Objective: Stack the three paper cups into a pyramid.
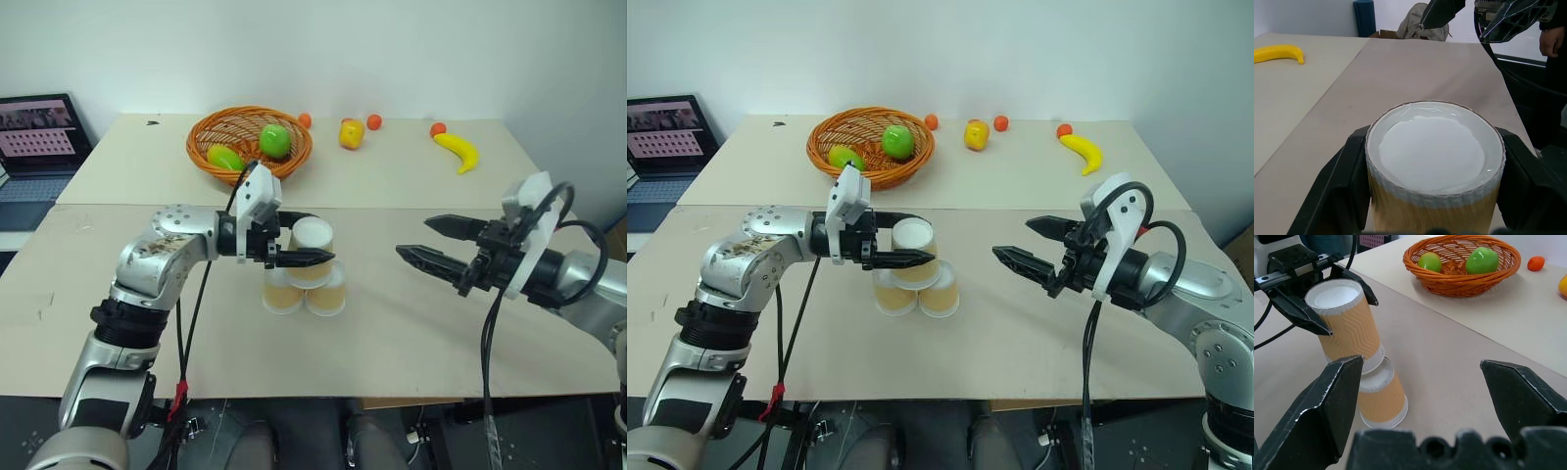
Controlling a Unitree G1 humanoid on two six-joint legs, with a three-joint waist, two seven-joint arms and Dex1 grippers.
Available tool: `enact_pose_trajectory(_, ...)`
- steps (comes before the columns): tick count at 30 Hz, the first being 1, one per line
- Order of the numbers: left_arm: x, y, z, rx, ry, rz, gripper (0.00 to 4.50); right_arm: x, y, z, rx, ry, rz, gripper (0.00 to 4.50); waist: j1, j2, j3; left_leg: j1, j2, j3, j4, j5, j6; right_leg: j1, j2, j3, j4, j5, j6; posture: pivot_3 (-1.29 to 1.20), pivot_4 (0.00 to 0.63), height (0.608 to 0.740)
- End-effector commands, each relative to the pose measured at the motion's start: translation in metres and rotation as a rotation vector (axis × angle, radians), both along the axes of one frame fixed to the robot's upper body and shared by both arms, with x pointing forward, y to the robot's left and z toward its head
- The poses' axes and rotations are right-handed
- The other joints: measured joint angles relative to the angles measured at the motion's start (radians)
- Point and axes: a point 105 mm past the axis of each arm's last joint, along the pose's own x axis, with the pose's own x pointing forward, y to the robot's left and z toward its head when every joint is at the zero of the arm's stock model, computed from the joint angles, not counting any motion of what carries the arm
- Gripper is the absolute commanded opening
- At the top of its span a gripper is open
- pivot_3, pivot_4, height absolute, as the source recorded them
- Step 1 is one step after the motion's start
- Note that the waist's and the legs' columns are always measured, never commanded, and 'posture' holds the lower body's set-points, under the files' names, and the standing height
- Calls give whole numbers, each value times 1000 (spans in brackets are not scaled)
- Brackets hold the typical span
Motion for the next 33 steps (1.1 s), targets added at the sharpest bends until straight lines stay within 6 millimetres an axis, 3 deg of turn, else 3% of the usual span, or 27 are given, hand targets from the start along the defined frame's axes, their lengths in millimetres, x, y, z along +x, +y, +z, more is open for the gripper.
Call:
enact_pose_trajectory(1, -2, -5, 13, 8, -84, -28, 3138, -5, 1, 13, -2, -67, 8, 4500, 0, 0, 0, 0, 0, 0, 0, 0, 0, 0, 0, 0, 0, 0, 0, 0, 150, 737)
enact_pose_trajectory(3, 0, -6, 15, 2, -89, -24, 3138, -5, 1, 13, -2, -67, 7, 4500, 1, 0, 0, 0, 0, 0, 0, 0, 0, 0, 0, 0, 0, 0, 0, 0, 150, 737)
enact_pose_trajectory(6, 0, -7, 18, -13, -79, -28, 3991, -5, 0, 13, -5, -68, 4, 4500, 0, 0, 0, 0, 0, 0, 0, 0, 0, 0, 0, 0, 0, 0, 0, 0, 150, 737)
enact_pose_trajectory(7, 0, -7, 19, -22, -72, -25, 4456, -5, 0, 13, -5, -68, 3, 4500, 0, 0, 0, 0, 0, 0, 0, 0, 0, 0, 0, 0, 0, 0, 0, 0, 150, 737)
enact_pose_trajectory(16, 0, -7, 31, -47, -77, -23, 4486, -3, -1, 11, -7, -63, 2, 4500, 0, 0, 0, 0, 0, 0, 1, 0, 0, 0, 0, 0, 0, 0, 0, 0, 150, 737)
enact_pose_trajectory(25, -6, -3, 81, -93, -168, -44, 4486, -2, -2, 11, -8, -60, 2, 4500, -2, 0, 0, 0, 0, 0, 1, 0, 0, 0, 0, 0, 0, 0, 0, 0, 150, 737)
enact_pose_trajectory(30, 2, 32, 109, -110, -180, 87, 4486, -4, -10, 9, -14, -44, -19, 4500, -7, 0, 0, 0, 0, 0, 1, 0, 0, 0, 0, 0, 1, 0, 0, 0, 150, 737)
enact_pose_trajectory(33, 1, 77, 91, -59, -71, 217, 4486, -12, -27, -2, -59, -5, -58, 4500, -10, 1, 0, 0, 0, 0, 0, 0, 0, 0, 0, 0, 0, 0, 1, 0, 150, 737)
